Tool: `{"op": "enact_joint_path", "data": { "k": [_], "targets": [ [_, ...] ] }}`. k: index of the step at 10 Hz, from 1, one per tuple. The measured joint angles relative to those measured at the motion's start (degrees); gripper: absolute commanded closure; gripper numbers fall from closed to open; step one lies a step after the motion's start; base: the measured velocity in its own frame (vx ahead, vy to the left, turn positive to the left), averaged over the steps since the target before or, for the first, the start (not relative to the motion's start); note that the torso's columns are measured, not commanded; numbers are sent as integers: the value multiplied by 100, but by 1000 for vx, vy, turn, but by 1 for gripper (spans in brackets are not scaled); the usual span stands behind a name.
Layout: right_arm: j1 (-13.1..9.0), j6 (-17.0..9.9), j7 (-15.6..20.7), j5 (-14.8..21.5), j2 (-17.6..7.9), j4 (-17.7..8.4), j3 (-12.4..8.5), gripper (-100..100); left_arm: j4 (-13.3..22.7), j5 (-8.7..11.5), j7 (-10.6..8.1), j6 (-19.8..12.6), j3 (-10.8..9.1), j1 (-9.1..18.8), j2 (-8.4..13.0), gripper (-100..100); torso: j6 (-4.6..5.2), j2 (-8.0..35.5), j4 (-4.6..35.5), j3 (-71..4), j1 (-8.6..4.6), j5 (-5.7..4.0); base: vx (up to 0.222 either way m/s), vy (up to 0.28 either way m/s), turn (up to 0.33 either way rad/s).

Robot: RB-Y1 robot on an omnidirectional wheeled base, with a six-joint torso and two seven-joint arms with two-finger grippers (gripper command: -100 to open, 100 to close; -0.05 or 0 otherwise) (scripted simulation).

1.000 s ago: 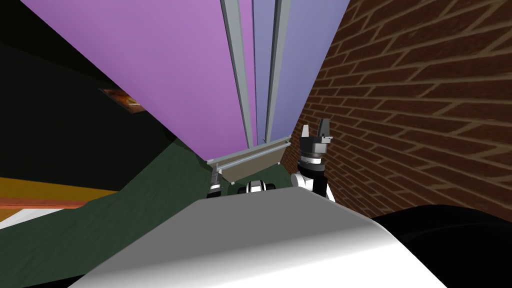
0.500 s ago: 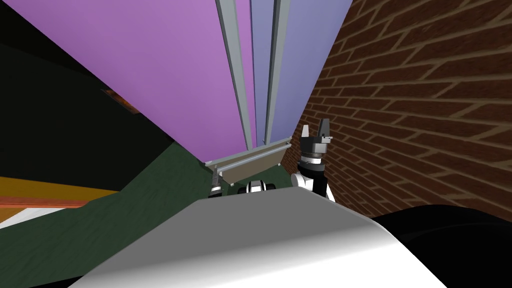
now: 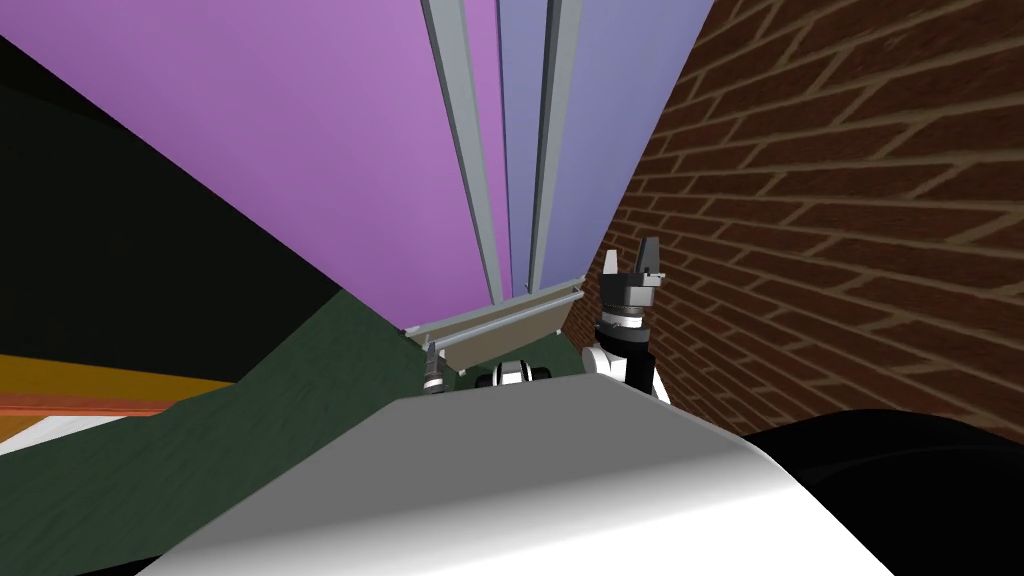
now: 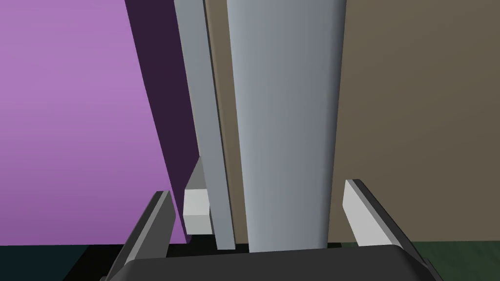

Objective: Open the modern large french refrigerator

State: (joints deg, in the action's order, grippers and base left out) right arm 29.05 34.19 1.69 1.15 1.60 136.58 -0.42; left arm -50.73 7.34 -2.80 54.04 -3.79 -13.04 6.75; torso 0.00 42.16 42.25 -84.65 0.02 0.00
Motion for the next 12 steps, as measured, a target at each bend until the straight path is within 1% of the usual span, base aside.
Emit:
{"op": "enact_joint_path", "data": {
  "k": [1, 6, 7, 8, 9, 12],
  "targets": [
    [0, 0, 0, 0, 0, 0, 0, 0, 32, 23, 24, -10, -1, -49, -35, -100, 0, 7, 2, 4, -5, -1, 58, -33, 8],
    [-1, 0, 0, 0, 0, 0, 0, 0, 637, 109, 54, 233, -36, 89, -86, -100, 0, 13, 4, 8, -3, -1, 33, -20, 12],
    [-1, 0, 0, 0, 0, 0, 0, 0, 647, 111, 56, 243, -37, 90, -88, -100, 0, 17, 5, 10, 1, 0, 48, -13, 37],
    [-1, 0, 0, 0, 0, 0, 0, 0, 513, 111, 40, 126, -39, 91, -49, -100, 0, 6, 3, 5, 0, 0, 32, -8, 9],
    [-1, 0, 0, 0, 0, 0, 0, 0, 493, 111, 35, 89, -39, 93, -43, 100, 0, 12, 3, 7, 0, 0, 0, 0, 0],
    [-3, -1, 0, 0, 1, -1, 1, 0, 407, 110, 1, 86, -38, 103, 7, 100, 2, 30, -6, 23, 4, 16, -137, -56, 24]
  ]
}}
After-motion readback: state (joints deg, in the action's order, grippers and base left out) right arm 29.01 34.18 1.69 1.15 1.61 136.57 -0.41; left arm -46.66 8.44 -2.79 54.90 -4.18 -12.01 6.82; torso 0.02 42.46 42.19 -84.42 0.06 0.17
